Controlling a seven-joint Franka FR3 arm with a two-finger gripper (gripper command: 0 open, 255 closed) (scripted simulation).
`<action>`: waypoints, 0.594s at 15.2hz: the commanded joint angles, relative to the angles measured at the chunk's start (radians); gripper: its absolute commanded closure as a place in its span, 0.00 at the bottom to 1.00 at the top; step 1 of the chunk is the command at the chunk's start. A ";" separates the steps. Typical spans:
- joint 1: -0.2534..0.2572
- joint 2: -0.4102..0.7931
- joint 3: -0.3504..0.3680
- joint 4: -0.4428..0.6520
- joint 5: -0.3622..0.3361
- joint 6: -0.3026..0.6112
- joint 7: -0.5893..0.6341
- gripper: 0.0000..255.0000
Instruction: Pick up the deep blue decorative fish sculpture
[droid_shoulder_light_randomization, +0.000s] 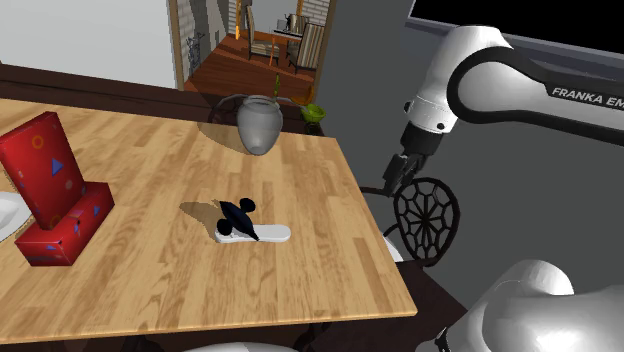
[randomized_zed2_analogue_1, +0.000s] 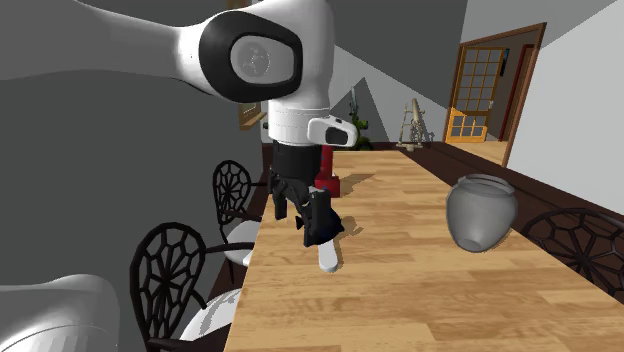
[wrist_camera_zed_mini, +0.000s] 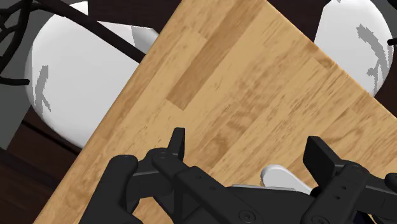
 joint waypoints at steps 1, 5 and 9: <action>0.000 0.000 0.000 0.000 0.000 0.000 0.000 0.00; 0.029 0.147 0.006 0.042 0.038 0.100 -0.025 0.00; 0.057 0.297 0.013 0.105 0.076 0.183 -0.055 0.00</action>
